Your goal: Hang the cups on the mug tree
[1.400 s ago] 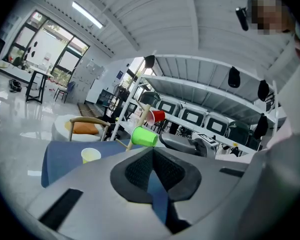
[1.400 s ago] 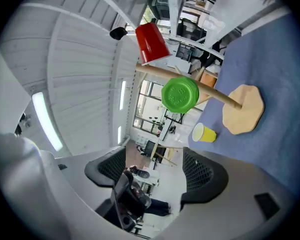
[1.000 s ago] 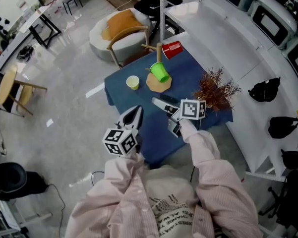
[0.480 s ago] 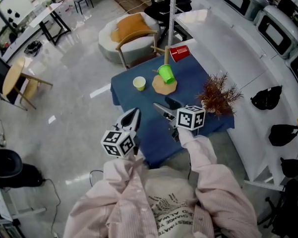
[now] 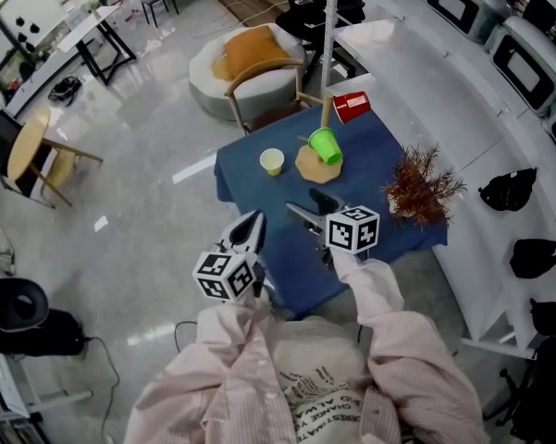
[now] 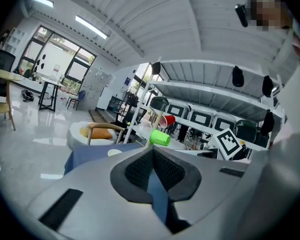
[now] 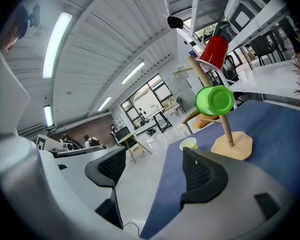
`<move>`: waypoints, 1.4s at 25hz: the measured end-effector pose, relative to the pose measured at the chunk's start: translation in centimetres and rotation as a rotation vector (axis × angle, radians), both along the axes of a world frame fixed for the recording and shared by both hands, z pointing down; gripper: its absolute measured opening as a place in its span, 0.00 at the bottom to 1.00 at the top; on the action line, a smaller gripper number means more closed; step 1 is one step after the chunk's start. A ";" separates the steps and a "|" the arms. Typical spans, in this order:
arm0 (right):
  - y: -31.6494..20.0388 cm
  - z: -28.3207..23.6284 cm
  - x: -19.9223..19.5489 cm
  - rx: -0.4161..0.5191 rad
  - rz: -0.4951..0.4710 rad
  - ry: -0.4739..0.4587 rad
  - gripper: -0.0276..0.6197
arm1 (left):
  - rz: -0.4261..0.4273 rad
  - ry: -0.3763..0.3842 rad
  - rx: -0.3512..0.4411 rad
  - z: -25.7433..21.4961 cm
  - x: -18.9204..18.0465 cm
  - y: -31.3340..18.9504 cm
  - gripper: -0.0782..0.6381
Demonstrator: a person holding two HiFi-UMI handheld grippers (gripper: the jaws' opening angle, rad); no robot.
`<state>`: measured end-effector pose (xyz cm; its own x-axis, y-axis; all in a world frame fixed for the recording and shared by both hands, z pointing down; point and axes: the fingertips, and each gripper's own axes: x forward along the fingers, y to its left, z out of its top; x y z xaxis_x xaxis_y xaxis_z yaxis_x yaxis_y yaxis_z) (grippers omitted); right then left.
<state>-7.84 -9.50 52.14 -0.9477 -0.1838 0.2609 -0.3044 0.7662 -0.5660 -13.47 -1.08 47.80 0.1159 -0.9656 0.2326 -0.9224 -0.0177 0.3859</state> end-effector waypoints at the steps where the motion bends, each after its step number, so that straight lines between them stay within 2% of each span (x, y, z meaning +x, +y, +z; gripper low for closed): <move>1: 0.0 0.2 -0.4 0.004 0.009 0.004 0.59 | 0.005 0.004 -0.006 0.3 -0.4 0.0 0.11; 7: -0.5 1.6 -3.2 0.028 0.117 0.039 0.59 | 0.059 0.032 -0.047 1.9 -4.1 -0.1 0.11; 10: -1.5 2.4 -4.0 0.053 0.223 0.067 0.59 | 0.106 0.049 -0.069 2.7 -6.2 -0.7 0.11; 16: -3.2 4.7 -5.8 0.101 0.375 0.149 0.59 | 0.210 0.080 -0.110 5.4 -9.6 -2.2 0.11; 21: -4.4 6.5 -7.1 0.112 0.458 0.202 0.59 | 0.292 0.096 -0.148 7.1 -11.7 -3.3 0.11; 29: -7.2 9.7 -8.6 0.164 0.495 0.281 0.59 | 0.356 0.105 -0.166 10.3 -13.3 -6.1 0.11; 35: -8.2 12.8 -10.1 0.190 0.431 0.320 0.59 | 0.370 0.128 -0.212 13.3 -12.5 -7.0 0.11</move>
<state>-17.96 -17.73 64.93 -0.6558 -0.6083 0.4472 -0.7457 0.6142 -0.2581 -25.96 -8.07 61.13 0.4851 -0.7864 0.3824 -0.8135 -0.2455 0.5271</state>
